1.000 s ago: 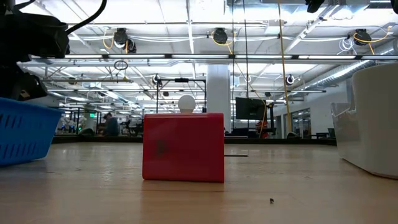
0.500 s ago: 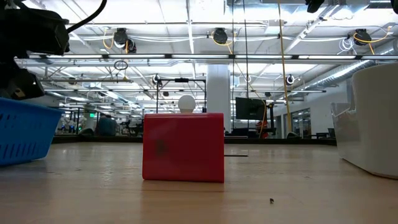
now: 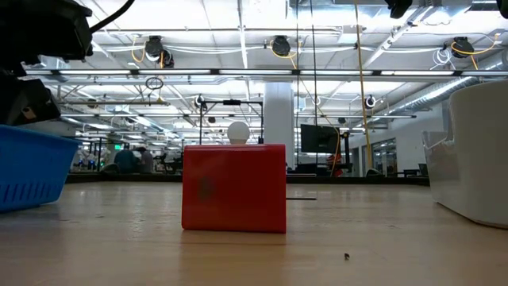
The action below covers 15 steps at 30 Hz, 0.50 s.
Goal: Pick & Place Office items
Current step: Put the black digital clock into the blue bin, then put the red charger adapter into the gray bin
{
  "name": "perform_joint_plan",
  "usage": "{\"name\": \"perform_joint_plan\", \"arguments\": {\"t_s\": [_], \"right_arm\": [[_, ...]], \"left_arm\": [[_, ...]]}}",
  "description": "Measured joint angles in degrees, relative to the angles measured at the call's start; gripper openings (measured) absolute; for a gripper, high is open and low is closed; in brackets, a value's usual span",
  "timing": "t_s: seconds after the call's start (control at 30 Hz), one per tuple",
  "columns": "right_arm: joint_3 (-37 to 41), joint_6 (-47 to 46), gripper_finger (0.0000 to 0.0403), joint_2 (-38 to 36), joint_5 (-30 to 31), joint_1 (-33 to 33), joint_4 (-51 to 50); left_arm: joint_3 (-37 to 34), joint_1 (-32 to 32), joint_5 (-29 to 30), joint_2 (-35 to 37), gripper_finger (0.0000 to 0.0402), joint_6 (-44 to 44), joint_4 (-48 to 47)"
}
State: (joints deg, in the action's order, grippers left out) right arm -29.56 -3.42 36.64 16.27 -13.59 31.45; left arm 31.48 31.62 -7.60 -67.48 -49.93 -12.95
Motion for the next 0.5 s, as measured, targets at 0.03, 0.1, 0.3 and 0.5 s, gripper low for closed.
{"name": "perform_joint_plan", "arguments": {"t_s": [0.03, 0.1, 0.3, 0.5], "right_arm": [[0.0, 0.0, 0.0338, 0.09, 0.0, -0.02, -0.03], [0.0, -0.08, 0.0338, 0.21, 0.0, -0.01, 0.0], [0.0, -0.4, 0.0338, 0.26, -0.02, -0.01, 0.02], [0.0, -1.65, 0.0338, 0.96, -3.52, 0.02, 0.1]], "left_arm": [[0.0, -0.02, 0.0, 0.01, 0.0218, -0.07, -0.02], [0.0, -0.02, -0.17, 0.0, 0.0218, -0.21, 0.0], [1.08, -0.04, -0.35, 0.0, 0.0218, 0.32, -0.96], [6.41, -0.2, 1.9, 0.0, 0.0218, 8.98, -0.94]]}}
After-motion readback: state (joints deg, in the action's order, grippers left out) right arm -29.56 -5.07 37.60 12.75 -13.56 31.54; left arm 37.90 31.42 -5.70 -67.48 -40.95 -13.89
